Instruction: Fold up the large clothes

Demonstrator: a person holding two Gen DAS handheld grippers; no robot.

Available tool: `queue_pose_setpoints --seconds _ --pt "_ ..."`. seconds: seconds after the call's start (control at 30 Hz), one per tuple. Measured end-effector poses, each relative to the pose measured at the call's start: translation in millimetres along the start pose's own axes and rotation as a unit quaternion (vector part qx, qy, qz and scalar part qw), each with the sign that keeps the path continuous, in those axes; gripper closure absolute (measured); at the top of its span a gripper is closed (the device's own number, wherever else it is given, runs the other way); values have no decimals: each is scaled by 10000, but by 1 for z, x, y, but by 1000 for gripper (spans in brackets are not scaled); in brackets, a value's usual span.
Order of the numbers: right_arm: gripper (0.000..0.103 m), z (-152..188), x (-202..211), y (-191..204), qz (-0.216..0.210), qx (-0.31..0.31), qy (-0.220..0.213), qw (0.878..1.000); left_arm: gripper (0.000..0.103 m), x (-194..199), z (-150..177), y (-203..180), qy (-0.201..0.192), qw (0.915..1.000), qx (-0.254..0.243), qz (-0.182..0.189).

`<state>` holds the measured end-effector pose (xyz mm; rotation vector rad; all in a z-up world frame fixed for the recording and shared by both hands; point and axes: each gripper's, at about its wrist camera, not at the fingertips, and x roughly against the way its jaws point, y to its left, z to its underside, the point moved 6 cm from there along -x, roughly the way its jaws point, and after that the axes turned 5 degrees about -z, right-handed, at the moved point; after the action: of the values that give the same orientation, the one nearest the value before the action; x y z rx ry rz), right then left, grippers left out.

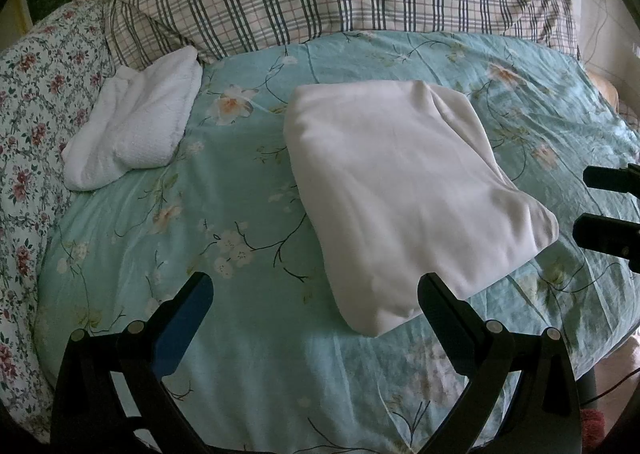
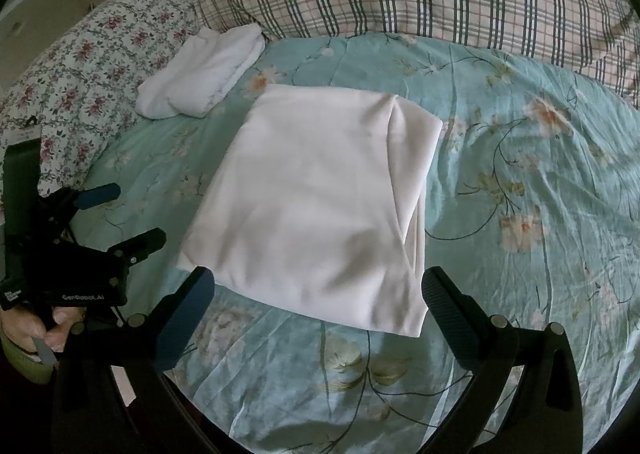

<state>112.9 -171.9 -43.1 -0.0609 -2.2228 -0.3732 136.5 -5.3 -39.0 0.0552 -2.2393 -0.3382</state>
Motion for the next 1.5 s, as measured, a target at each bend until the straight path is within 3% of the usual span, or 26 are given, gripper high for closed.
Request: queue_pose_setpoints --seconds 1.5 --pt "0 -6 2 4 -12 15 -15 10000 1 0 -4 -3 0 10000 18 33"
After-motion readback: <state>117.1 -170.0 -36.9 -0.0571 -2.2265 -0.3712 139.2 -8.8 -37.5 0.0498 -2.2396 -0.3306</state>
